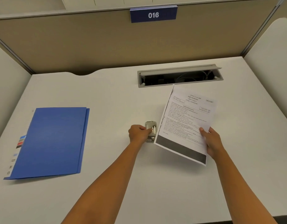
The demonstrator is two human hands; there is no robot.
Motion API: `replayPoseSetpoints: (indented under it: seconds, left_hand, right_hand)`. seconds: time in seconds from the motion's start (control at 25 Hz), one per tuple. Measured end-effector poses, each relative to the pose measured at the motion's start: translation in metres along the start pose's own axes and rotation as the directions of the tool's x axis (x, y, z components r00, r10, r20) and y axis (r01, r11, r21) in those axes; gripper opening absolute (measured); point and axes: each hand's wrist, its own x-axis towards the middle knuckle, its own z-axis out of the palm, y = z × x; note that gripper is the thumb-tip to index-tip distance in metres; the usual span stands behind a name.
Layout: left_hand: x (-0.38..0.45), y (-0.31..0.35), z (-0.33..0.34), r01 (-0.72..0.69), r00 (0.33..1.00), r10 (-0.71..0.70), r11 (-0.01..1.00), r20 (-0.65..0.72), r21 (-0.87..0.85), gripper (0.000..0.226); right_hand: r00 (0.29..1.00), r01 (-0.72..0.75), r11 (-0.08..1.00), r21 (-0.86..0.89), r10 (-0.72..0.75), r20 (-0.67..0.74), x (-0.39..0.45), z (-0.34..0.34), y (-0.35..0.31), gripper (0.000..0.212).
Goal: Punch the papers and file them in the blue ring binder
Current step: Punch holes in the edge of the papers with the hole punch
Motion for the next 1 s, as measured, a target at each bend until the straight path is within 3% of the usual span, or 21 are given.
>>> replayPoseSetpoints:
  seconds: [0.32,0.48,0.56,0.72,0.84,1.0]
  left_hand:
    - [-0.014,0.019,0.068,-0.054,0.959,0.083,0.992,0.270,-0.112,0.014]
    - [-0.024,0.021,0.108,0.175,0.898,-0.080,0.967,0.433,-0.186,0.018]
    - [-0.026,0.028,0.124,0.057,0.913,-0.020,0.995,0.408,-0.079,0.031]
    - [-0.042,0.043,0.140,-0.085,0.885,0.063,0.996,0.461,0.028,0.012]
    - [-0.053,0.051,0.148,-0.137,0.854,0.112,0.991,0.507,0.011,0.021]
    - [-0.054,0.050,0.150,-0.173,0.751,0.130,0.985,0.647,0.003,0.034]
  right_hand:
    - [1.000,-0.003,0.998,0.057,0.003,-0.004,-0.003,-0.015,-0.019,0.030]
    - [0.999,-0.033,0.987,0.160,0.028,0.034,0.001,-0.025,-0.032,0.031]
    - [0.997,-0.035,0.958,0.286,0.012,0.082,0.005,-0.029,-0.038,0.034]
    - [0.993,-0.024,0.861,0.508,-0.040,0.115,0.009,-0.034,-0.055,0.038]
    - [0.994,-0.026,0.865,0.501,-0.032,0.107,0.009,-0.034,-0.063,0.038]
    - [0.994,-0.039,0.879,0.476,-0.016,0.112,0.004,-0.028,-0.071,0.037]
